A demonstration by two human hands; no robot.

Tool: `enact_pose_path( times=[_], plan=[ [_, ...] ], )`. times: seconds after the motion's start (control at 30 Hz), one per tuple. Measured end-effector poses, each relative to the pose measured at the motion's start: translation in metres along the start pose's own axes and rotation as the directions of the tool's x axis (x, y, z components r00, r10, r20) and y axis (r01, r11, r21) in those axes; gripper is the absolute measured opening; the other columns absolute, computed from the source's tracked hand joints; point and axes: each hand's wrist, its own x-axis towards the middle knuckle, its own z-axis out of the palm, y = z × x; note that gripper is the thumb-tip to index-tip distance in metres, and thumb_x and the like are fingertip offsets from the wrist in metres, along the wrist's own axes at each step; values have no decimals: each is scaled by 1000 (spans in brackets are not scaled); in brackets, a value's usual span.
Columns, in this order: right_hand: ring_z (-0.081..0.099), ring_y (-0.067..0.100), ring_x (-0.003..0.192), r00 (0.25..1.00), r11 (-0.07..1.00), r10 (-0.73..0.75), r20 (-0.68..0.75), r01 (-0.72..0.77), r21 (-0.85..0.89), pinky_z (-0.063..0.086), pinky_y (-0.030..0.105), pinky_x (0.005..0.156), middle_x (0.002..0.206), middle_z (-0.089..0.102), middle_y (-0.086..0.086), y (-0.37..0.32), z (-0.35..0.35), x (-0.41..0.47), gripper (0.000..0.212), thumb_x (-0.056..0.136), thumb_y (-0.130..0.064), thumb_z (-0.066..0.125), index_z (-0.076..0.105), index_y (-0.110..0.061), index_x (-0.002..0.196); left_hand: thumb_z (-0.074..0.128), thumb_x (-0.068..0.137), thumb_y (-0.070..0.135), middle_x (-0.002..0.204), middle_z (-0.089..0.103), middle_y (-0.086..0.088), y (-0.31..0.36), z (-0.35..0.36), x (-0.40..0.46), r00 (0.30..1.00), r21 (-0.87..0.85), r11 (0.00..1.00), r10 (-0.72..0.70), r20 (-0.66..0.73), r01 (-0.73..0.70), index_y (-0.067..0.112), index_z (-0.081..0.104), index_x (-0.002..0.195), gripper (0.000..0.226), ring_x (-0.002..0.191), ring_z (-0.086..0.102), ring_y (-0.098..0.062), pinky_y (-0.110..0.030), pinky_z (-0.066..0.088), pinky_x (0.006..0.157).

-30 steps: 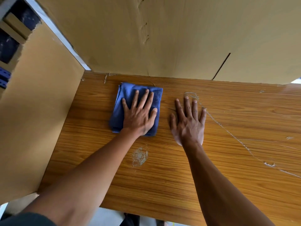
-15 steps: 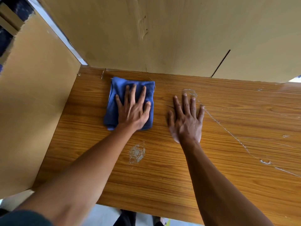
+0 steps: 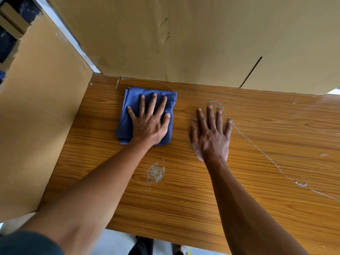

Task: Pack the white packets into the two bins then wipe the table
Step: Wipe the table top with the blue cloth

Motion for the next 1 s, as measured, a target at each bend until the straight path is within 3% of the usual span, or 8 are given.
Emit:
enact_pose_path(
  times=[0.1,0.3,0.57,0.87,1.0],
  plan=[
    [-14,24,162,1000,1000,2,3,-2,10,0,61,128,176,-14,-4,0,0,0,66,108,-62,6,-5,-37,168,11,105,66,177,-9,11,-1,2,-8,1000,-5,1000,1,11,-1,47,-2,167,65,163,-13,-30,-81,-6,118],
    [-16,24,162,1000,1000,0,14,0,0,-2,61,128,175,-16,-4,0,0,0,66,108,-62,6,-6,-37,167,11,104,67,177,-6,14,-4,-13,63,999,-31,999,-39,34,40,49,2,166,65,163,-12,-28,-80,-5,118],
    [-14,24,162,1000,1000,9,12,-9,14,-1,61,128,176,-14,-5,-2,-3,-1,66,108,-61,8,-3,-36,168,16,107,64,178,2,9,4,15,-57,999,21,999,36,-10,-36,44,7,168,65,164,-3,-33,-80,5,119],
    [-15,25,162,1000,1000,2,9,-2,2,-2,60,128,176,-16,-4,0,-1,0,66,108,-61,8,-5,-36,168,12,103,69,177,-7,11,26,-8,47,999,-48,998,-33,33,34,47,2,166,67,163,-12,-30,-80,-6,117],
    [-17,25,161,1000,1000,3,26,-3,5,-1,61,128,175,-18,-3,0,-2,0,66,108,-62,6,-6,-36,168,12,105,67,178,-3,10,21,5,-10,998,-8,998,57,0,-57,43,5,168,67,163,-7,-31,-80,0,119]
  ],
)
